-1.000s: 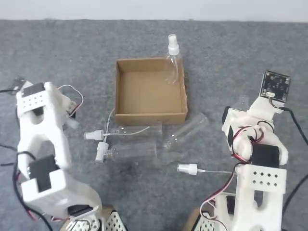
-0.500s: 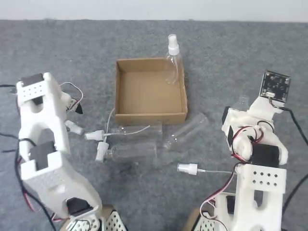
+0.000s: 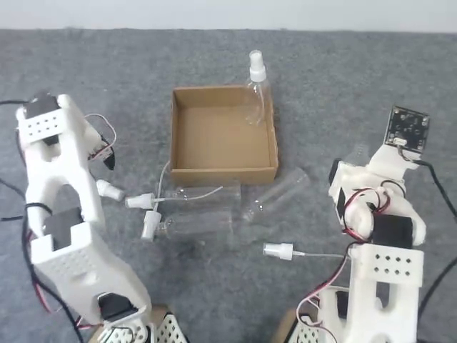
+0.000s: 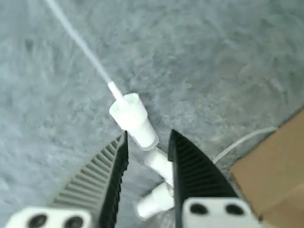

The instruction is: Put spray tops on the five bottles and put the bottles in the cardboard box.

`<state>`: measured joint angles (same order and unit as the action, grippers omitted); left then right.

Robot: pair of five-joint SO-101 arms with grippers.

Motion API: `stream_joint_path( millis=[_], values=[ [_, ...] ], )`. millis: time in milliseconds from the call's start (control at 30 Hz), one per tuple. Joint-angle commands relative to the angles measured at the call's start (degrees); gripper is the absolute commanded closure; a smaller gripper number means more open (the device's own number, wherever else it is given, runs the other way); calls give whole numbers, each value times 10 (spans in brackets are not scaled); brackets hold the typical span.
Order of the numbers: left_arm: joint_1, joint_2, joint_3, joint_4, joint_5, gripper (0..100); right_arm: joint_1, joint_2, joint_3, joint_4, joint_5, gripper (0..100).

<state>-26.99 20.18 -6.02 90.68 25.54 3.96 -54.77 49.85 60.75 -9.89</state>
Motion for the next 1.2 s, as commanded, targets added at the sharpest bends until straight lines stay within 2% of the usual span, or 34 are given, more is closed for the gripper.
stream_joint_path(
  millis=[0,67,267,533,833,1167],
  values=[
    [0,-14,-49,4,-115,904,-5,-11,10,-41,-4,954],
    [0,-11,-56,4,-172,905,-5,-11,11,-42,-4,954],
    [4,-10,-58,4,-414,907,-5,-12,12,-41,-4,954],
    [12,-10,-58,1,-680,900,-5,-11,13,-41,-4,954],
    [8,-10,-58,0,-869,786,-5,-11,13,-39,-4,954],
    [1,-8,-50,2,-1029,783,-4,-11,13,-38,-2,954]
  ],
)
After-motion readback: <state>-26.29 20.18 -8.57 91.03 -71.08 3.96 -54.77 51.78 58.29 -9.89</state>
